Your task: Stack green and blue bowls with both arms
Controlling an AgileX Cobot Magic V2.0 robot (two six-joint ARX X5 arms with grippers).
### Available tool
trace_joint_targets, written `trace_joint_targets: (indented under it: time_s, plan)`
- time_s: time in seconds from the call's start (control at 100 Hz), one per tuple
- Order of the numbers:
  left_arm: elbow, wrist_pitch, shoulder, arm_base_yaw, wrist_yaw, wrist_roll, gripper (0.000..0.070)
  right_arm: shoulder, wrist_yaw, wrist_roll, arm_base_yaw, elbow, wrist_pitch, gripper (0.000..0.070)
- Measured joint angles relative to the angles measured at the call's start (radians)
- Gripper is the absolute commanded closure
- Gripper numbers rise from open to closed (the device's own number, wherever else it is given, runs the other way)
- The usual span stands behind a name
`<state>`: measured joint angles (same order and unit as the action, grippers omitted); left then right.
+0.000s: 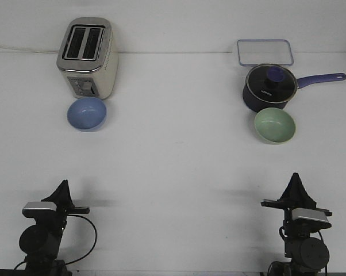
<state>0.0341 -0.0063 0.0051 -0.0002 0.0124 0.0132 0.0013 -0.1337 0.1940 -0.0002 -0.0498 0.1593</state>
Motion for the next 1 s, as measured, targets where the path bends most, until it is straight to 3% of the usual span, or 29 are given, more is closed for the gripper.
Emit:
trace_joint_targets:
  time_s: [0.22,0.48,0.52,0.67,0.79,0.93,1.0]
  plan:
    - [0.0,0.0,0.0,0.0,0.0,0.0,0.0685,0.146,-0.13,0.015,-0.001,-0.293,-0.232,0.07]
    - [0.0,0.0,0.0,0.0,0.0,0.0,0.0685,0.571,-0.132,-0.044,-0.024,-0.697,-0.484,0.0699]
    - [0.0,0.0,0.0,0.0,0.0,0.0,0.0685,0.636,-0.129,-0.048,-0.032,-0.753,-0.518,0.0656]
    - [0.0,0.0,0.0,0.0,0.0,0.0,0.0685,0.866,-0.099,-0.058,-0.056,-0.926,-0.632,0.0358]
    - [0.0,0.0,0.0,0.0,0.0,0.0,0.0685,1.014,-0.042,-0.059,-0.074,-1.006,-0.672,0.0335]
    - [0.0,0.0,0.0,0.0,0.0,0.0,0.0685,1.165,0.034,-0.053,-0.111,-1.083,-0.693,0.013]
    - [0.0,0.0,0.0,0.0,0.0,0.0,0.0685,1.242,0.075,-0.042,-0.14,-1.112,-0.705,0.0125]
